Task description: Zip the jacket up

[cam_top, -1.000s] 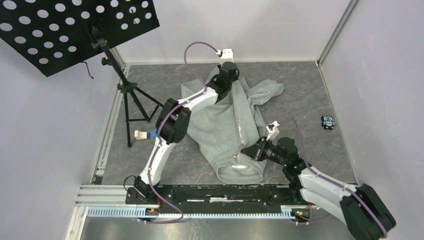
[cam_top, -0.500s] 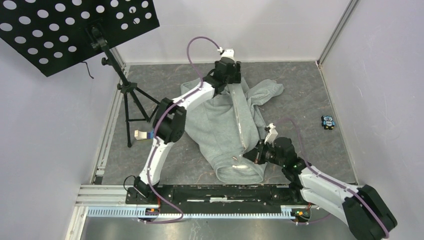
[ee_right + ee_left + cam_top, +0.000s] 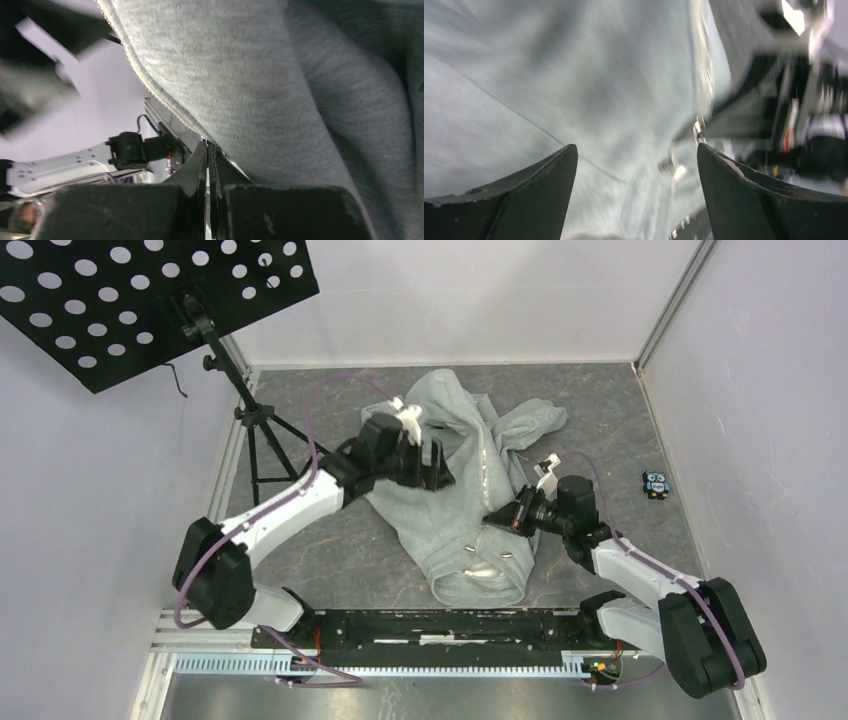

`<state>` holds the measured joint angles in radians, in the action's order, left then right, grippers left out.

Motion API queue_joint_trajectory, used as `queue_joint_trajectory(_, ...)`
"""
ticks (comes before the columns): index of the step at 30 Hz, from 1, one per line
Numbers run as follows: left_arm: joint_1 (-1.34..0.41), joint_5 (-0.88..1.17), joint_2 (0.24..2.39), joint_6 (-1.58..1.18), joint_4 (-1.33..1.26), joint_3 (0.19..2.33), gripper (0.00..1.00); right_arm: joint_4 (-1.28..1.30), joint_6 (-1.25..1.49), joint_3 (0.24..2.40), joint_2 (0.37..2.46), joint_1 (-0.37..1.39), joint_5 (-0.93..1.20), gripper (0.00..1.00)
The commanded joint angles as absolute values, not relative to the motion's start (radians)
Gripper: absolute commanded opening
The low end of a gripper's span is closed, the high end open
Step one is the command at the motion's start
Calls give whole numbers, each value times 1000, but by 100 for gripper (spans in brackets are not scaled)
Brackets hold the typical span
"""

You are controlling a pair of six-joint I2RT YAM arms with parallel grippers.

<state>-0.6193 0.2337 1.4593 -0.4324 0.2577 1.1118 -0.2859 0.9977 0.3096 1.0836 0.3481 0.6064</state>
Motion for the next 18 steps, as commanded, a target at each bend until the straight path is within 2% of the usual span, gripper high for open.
queue_joint_trajectory(1, -821, 288, 1358, -333, 256, 964, 94, -310, 1120, 361, 1132, 294, 711, 0)
queue_joint_trajectory(3, -945, 186, 1333, -288, 233, 901, 95, -321, 1131, 366, 1173, 285, 765, 0)
queue_joint_trajectory(7, -1076, -20, 1353, -209, 190, 842, 96, -326, 1120, 365, 1169, 273, 769, 0)
queue_joint_trajectory(14, -1192, -292, 1449, -117, 163, 846, 98, -318, 1105, 370, 1154, 265, 778, 0)
queue_joint_trajectory(18, -1255, -355, 1526, -80, 176, 894, 98, -313, 1097, 371, 1139, 264, 768, 0)
